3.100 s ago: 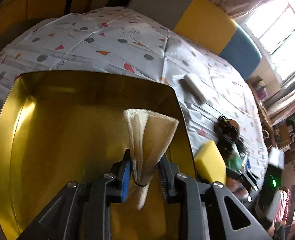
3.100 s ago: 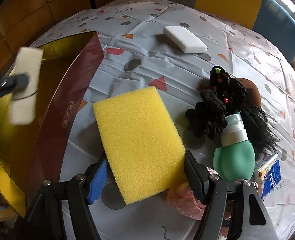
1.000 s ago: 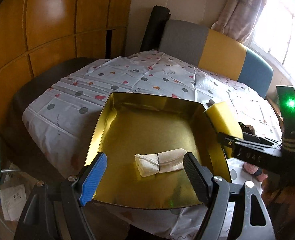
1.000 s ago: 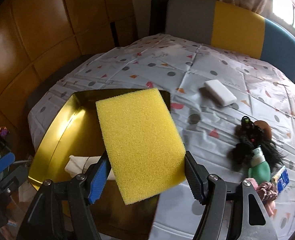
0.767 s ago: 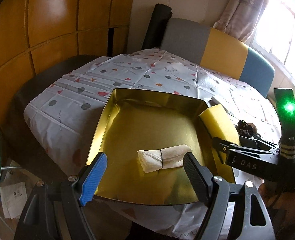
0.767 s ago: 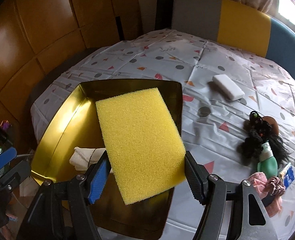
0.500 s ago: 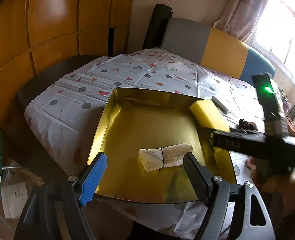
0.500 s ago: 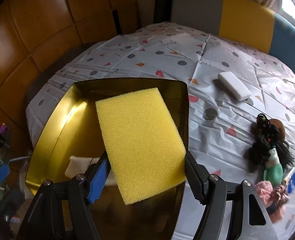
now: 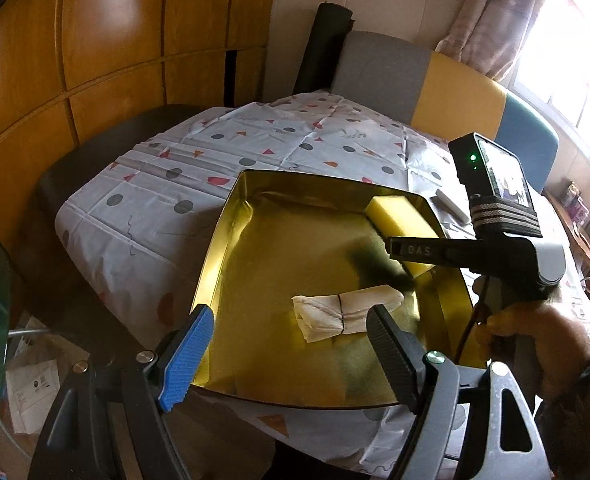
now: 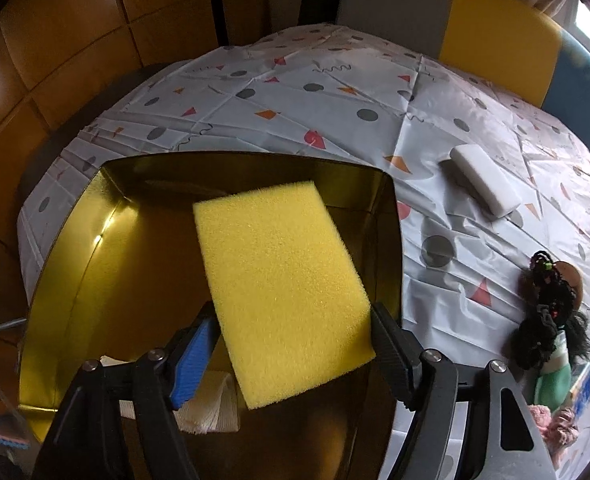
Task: Organize soft objects
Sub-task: 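Lower the yellow sponge into the gold tray and open the right tool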
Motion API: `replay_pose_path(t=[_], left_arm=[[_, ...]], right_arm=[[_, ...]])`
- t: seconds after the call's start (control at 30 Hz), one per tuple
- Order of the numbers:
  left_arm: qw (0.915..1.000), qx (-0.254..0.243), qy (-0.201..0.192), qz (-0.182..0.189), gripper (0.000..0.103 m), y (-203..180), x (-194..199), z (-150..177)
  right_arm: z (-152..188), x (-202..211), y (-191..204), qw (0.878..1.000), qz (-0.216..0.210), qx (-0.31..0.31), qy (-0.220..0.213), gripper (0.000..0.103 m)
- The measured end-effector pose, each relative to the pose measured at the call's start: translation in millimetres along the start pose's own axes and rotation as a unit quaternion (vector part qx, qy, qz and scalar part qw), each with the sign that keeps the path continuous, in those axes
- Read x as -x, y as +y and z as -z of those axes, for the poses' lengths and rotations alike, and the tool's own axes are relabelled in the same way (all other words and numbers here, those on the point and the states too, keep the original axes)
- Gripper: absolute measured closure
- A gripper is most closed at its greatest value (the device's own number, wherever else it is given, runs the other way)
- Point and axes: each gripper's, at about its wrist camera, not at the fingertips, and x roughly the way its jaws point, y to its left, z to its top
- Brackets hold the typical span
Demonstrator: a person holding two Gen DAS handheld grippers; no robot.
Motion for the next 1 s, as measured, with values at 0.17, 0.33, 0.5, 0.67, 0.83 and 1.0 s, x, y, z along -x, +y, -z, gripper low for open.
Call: replay_pose_path(t=[0.17, 0.33, 0.5, 0.67, 0.83, 1.0], left_arm=[[1.0, 0.005, 0.002, -0.006, 0.023, 3.2, 0.0, 0.8], [1.0, 0.001, 0.0, -0.006, 0.023, 1.6, 2.3, 2.1], [1.0, -0.002, -0.001, -0.004, 0.023, -2.7, 3.0, 3.9], [0.9997, -0.016, 0.002, 0.021, 0.023, -15.0, 3.2, 4.1], [0.9984, -0.036, 0.003, 0.043, 0.025, -33.7, 6.7, 4.5], [0.9959, -0.048, 0.019, 0.074, 0.027, -59.8, 5.5, -6.3]], right_arm=[[2.8, 0.1, 0.2, 1.0, -0.014, 0.002, -0.003, 0.011], [10.4, 22.6, -0.1, 0.999, -0.021, 0.004, -0.033, 0.011], [23.1, 62.1, -12.3, 0.996, -0.012, 0.014, -0.083, 0.005], [42.2, 99.5, -47.4, 0.992, 0.015, 0.002, -0.123, 0.003], [63.9, 121.1, -99.0, 0.988, 0.044, -0.038, -0.141, 0.003], [84.1, 140.6, -162.5, 0.981, 0.076, -0.079, -0.159, 0.002]])
